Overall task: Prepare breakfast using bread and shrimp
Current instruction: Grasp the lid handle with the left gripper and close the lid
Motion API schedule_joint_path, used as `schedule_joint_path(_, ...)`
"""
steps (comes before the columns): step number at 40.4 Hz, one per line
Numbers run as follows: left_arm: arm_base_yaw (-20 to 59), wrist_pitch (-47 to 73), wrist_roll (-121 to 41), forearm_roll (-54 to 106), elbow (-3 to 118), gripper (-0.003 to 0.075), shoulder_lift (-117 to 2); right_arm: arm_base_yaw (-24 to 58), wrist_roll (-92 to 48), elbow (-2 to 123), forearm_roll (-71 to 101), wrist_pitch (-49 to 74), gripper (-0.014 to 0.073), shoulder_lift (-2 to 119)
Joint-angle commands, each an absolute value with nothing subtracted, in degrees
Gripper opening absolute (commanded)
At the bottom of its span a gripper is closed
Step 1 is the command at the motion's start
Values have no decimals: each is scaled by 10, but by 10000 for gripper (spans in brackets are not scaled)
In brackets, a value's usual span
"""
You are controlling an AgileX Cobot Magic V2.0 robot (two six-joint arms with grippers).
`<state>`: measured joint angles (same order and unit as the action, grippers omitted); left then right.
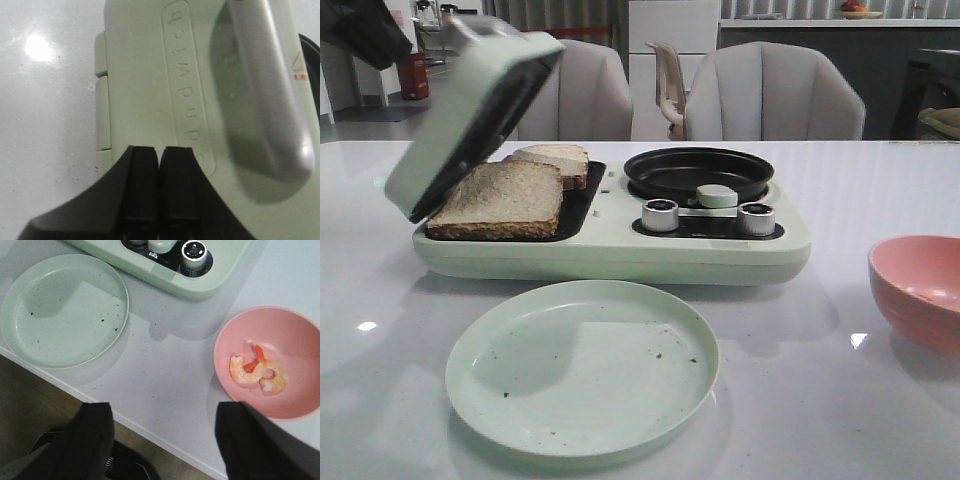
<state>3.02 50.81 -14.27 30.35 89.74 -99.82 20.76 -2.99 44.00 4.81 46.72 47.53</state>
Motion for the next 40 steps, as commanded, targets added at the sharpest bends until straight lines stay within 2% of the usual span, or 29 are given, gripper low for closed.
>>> schedule_joint_path(1,58,461,-151,316,883,101,-936,206,-29,454,46,437,534,473)
schedule_joint_path(23,202,380,-237,281,640,101,-702,206,-29,454,46,437,534,473)
schedule_joint_path(40,230,375,-238,276,500,101,-519,206,-29,454,50,435,534,473)
